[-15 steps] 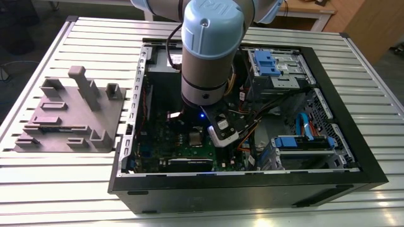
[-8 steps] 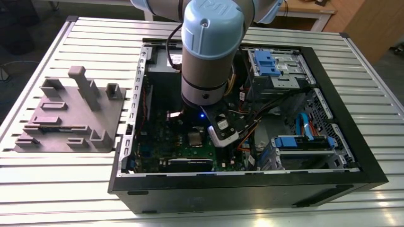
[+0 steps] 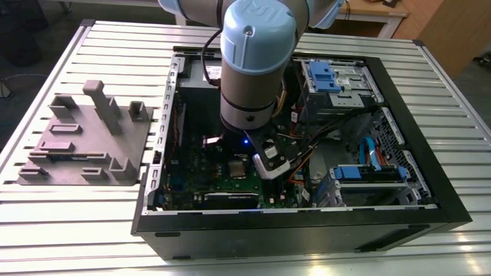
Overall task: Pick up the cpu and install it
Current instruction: 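Place the cpu into insertion slot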
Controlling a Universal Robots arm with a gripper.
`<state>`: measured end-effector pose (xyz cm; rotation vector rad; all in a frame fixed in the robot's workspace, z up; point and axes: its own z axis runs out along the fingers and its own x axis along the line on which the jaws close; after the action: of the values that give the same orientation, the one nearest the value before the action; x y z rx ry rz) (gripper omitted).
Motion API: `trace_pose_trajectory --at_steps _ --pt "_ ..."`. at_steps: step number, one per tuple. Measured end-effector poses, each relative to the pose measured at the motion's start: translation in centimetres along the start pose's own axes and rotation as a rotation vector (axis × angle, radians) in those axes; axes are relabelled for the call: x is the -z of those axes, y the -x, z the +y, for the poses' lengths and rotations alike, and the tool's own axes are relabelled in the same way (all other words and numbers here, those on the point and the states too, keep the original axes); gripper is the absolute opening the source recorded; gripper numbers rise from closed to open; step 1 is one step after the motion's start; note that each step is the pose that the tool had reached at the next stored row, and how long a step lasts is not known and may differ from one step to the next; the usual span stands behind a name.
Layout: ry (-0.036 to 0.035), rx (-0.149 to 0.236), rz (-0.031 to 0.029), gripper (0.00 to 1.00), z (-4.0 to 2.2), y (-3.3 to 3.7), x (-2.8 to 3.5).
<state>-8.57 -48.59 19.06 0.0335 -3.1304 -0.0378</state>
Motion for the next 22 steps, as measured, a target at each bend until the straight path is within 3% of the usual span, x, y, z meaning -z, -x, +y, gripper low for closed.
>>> trace_pose_trajectory --at_steps 3,4,6,9,17,22 --pt "0.0019 0.001 0.0005 0.51 -0.02 -0.01 -0.02" --pt "0.0022 0.001 0.0004 0.45 -0.02 -0.01 -0.01" --pt "0.0030 0.001 -0.0001 0.44 -0.02 0.00 0.00" --pt "0.0031 0.000 -0.0002 0.44 -0.01 0.00 0.29" --pt "0.0032 -0.043 -0.0010 0.44 -0.01 -0.01 0.29" --pt "0.0033 -0.045 -0.0013 0.44 -0.21 -0.02 0.27"
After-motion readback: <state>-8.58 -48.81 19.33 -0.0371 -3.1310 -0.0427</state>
